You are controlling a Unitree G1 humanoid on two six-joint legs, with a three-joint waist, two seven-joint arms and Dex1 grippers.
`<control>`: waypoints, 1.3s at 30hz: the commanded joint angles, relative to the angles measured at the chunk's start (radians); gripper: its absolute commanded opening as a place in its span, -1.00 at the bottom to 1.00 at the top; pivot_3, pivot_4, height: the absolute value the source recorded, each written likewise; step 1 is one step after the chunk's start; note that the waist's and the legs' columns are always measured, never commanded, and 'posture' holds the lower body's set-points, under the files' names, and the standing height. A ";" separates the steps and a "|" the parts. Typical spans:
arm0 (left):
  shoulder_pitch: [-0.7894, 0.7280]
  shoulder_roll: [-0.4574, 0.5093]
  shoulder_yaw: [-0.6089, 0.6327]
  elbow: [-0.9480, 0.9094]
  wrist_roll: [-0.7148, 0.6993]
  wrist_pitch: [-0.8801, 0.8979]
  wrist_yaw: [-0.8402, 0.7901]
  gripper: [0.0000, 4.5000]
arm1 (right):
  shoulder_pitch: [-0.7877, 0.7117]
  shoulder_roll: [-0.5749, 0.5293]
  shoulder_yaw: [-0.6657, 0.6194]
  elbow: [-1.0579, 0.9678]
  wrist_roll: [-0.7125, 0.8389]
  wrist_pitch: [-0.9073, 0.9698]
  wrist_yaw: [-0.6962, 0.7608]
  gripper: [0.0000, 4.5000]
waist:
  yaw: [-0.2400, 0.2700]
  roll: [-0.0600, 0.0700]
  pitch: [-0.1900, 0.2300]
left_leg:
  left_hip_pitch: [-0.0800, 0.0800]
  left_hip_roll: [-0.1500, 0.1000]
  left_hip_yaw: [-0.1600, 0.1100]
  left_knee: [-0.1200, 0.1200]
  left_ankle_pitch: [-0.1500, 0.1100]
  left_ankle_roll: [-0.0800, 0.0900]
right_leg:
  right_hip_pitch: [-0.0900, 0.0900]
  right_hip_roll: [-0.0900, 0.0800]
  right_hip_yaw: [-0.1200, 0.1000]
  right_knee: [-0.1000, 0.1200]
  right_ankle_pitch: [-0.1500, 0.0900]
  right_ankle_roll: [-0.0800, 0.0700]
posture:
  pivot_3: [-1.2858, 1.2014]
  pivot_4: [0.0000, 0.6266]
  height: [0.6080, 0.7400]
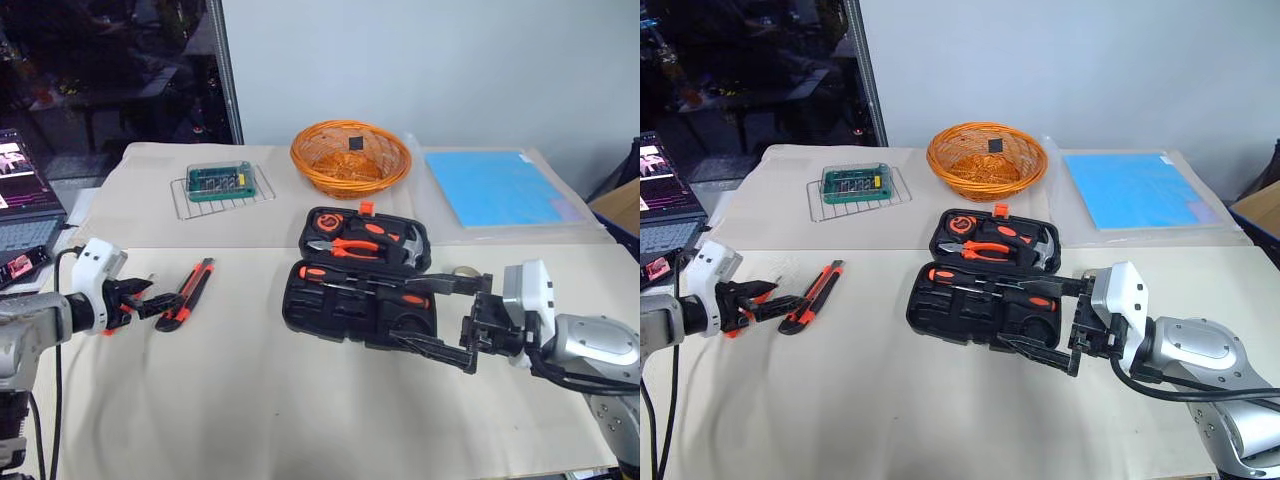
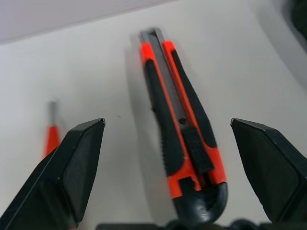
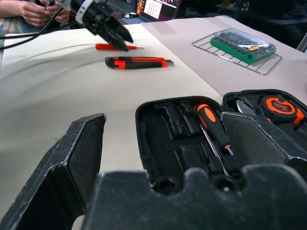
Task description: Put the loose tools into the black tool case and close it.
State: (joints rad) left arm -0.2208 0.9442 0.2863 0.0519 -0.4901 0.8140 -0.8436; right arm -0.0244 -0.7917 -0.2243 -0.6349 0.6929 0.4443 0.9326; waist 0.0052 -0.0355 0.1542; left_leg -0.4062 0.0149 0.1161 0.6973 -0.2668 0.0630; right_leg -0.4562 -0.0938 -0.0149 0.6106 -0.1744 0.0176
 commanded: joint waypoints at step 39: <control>-0.798 -0.342 -0.705 0.196 0.298 -0.286 -0.465 -0.80 | 0.357 -0.003 -0.380 -0.063 -0.022 -0.071 0.029 1.00 | 0.015 -0.004 0.000 | 0.000 -0.002 -0.001 0.014 -0.002 0.008 | 0.012 0.003 0.001 -0.001 -0.003 0.010 | 0.03 -0.52 1.00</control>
State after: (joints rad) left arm -0.9860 0.6076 -0.3896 0.2047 -0.2446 0.5881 -1.2834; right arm 0.3242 -0.7921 -0.5469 -0.6694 0.6709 0.4031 0.9556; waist 0.0203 -0.0395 0.1540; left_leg -0.4060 0.0133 0.1152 0.7113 -0.2691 0.0713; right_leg -0.4446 -0.0908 -0.0129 0.6097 -0.1776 0.0281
